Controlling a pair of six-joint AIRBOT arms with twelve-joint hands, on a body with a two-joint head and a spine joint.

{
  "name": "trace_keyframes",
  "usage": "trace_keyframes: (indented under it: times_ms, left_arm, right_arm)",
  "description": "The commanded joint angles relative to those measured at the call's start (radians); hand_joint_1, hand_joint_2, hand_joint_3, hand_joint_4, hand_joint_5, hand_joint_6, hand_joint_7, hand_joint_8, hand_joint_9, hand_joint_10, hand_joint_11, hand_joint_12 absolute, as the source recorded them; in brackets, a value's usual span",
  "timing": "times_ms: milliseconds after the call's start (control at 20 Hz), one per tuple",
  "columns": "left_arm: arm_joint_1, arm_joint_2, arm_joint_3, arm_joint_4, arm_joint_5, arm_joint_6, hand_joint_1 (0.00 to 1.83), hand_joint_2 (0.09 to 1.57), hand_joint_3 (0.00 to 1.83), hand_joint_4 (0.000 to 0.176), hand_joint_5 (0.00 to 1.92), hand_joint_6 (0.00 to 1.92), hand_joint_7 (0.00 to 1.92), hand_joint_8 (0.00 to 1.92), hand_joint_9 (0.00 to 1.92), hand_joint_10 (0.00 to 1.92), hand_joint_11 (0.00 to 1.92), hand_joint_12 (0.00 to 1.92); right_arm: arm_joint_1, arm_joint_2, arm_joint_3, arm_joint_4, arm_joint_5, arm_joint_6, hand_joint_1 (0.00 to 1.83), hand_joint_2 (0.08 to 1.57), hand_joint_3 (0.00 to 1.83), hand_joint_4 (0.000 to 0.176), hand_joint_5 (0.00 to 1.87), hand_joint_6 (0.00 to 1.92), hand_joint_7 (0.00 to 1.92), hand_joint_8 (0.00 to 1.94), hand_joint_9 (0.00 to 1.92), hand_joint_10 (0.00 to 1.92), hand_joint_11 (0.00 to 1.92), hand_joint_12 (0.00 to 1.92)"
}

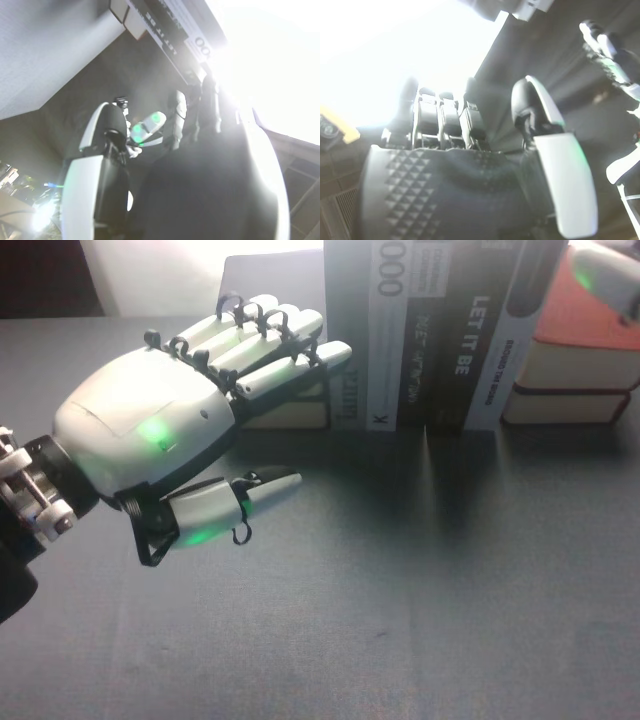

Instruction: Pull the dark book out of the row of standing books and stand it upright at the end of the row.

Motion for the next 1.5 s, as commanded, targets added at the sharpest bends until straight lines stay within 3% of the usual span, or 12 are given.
trace_keyframes:
  times_ms: [0, 150, 350, 450, 750, 950, 1000, 1100, 1250, 1300, 1400, 1450]
  left_arm:
    - [-0.008, -0.005, -0.004, -0.003, -0.116, 0.004, 0.38, 1.41, 0.01, 0.047, 0.10, 0.02, 0.00, 0.00, 0.00, 0.00, 0.00, 0.00]
    - [0.010, 0.012, -0.011, -0.015, -0.125, 0.004, 0.37, 1.41, 0.00, 0.034, 0.16, 0.02, 0.00, 0.00, 0.00, 0.00, 0.00, 0.00]
    - [0.012, 0.014, -0.012, -0.015, -0.127, 0.004, 0.49, 1.38, 0.00, 0.009, 0.19, 0.02, 0.01, 0.00, 0.00, 0.00, 0.00, 0.00]
    - [0.012, 0.013, -0.012, -0.015, -0.129, 0.004, 0.51, 1.38, 0.00, 0.000, 0.20, 0.02, 0.01, 0.00, 0.00, 0.00, 0.00, 0.00]
    - [0.013, 0.012, -0.013, -0.015, -0.128, 0.004, 0.46, 1.40, 0.00, 0.015, 0.19, 0.01, 0.00, 0.00, 0.00, 0.00, 0.00, 0.00]
    - [0.019, 0.014, -0.014, -0.022, -0.135, 0.004, 0.47, 1.40, 0.00, 0.014, 0.20, 0.01, 0.00, 0.00, 0.00, 0.00, 0.00, 0.00]
    - [0.022, 0.016, -0.015, -0.025, -0.138, 0.004, 0.48, 1.40, 0.00, 0.009, 0.20, 0.01, 0.00, 0.00, 0.00, 0.00, 0.00, 0.00]
    - [0.027, 0.019, -0.016, -0.030, -0.143, 0.004, 0.46, 1.40, 0.00, 0.021, 0.19, 0.00, 0.00, 0.00, 0.00, 0.00, 0.00, 0.00]
    - [0.035, 0.020, -0.016, -0.037, -0.150, 0.004, 0.44, 1.40, 0.00, 0.023, 0.18, 0.00, 0.00, 0.00, 0.00, 0.00, 0.00, 0.00]
    - [0.037, 0.021, -0.017, -0.038, -0.151, 0.004, 0.45, 1.40, 0.00, 0.025, 0.19, 0.00, 0.00, 0.00, 0.00, 0.00, 0.00, 0.00]
    - [0.039, 0.021, -0.017, -0.041, -0.153, 0.004, 0.45, 1.40, 0.00, 0.035, 0.18, 0.00, 0.00, 0.00, 0.00, 0.00, 0.00, 0.00]
    - [0.041, 0.022, -0.018, -0.041, -0.155, 0.004, 0.49, 1.40, 0.00, 0.021, 0.19, 0.00, 0.00, 0.00, 0.00, 0.00, 0.00, 0.00]
  right_arm:
    - [0.032, -0.008, 0.009, -0.008, 0.062, -0.024, 0.25, 1.40, 0.01, 0.000, 0.12, 0.53, 0.00, 0.00, 0.00, 0.00, 0.00, 1.92]
    - [0.120, -0.051, 0.052, -0.005, -0.036, -0.068, 0.16, 1.41, 0.01, 0.000, 0.17, 0.56, 0.00, 0.00, 0.00, 0.00, 0.00, 1.92]
    - [0.145, -0.061, 0.065, 0.001, -0.074, -0.088, 0.22, 1.40, 0.00, 0.000, 0.17, 0.59, 0.00, 0.00, 0.00, 0.00, 0.00, 1.92]
    - [0.147, -0.063, 0.066, 0.013, -0.085, -0.102, 0.28, 1.39, 0.00, 0.000, 0.20, 0.71, 0.00, 0.00, 0.00, 0.00, 0.00, 1.92]
    - [0.144, -0.078, 0.075, 0.021, -0.122, -0.105, 0.20, 1.39, 0.00, 0.000, 0.19, 0.79, 0.01, 0.00, 0.00, 0.00, 0.00, 1.92]
    - [0.129, -0.078, 0.063, 0.021, -0.124, -0.105, 0.25, 1.38, 0.00, 0.000, 0.37, 0.68, 0.06, 0.02, 0.00, 0.00, 0.00, 1.92]
    - [0.129, -0.077, 0.055, 0.014, -0.123, -0.105, 0.18, 1.38, 0.00, 0.000, 0.34, 0.76, 0.06, 0.02, 0.00, 0.00, 0.00, 1.92]
    - [0.127, -0.077, 0.042, 0.003, -0.115, -0.105, 0.14, 1.38, 0.00, 0.000, 0.29, 0.87, 0.06, 0.01, 0.00, 0.00, 0.00, 1.92]
    - [0.117, -0.066, 0.020, -0.015, -0.097, -0.105, 0.18, 1.37, 0.00, 0.000, 0.27, 0.95, 0.06, 0.01, 0.00, 0.00, 0.00, 1.92]
    - [0.111, -0.061, 0.012, -0.019, -0.089, -0.105, 0.22, 1.37, 0.00, 0.000, 0.26, 1.01, 0.06, 0.01, 0.00, 0.00, 0.00, 1.92]
    - [0.098, -0.049, -0.004, -0.029, -0.072, -0.102, 0.54, 1.35, 0.00, 0.000, 0.31, 1.05, 0.08, 0.01, 0.00, 0.00, 0.00, 1.92]
    - [0.088, -0.040, -0.014, -0.037, -0.061, -0.093, 0.68, 1.37, 0.01, 0.128, 0.45, 1.57, 0.08, 0.01, 0.00, 0.00, 0.00, 1.92]
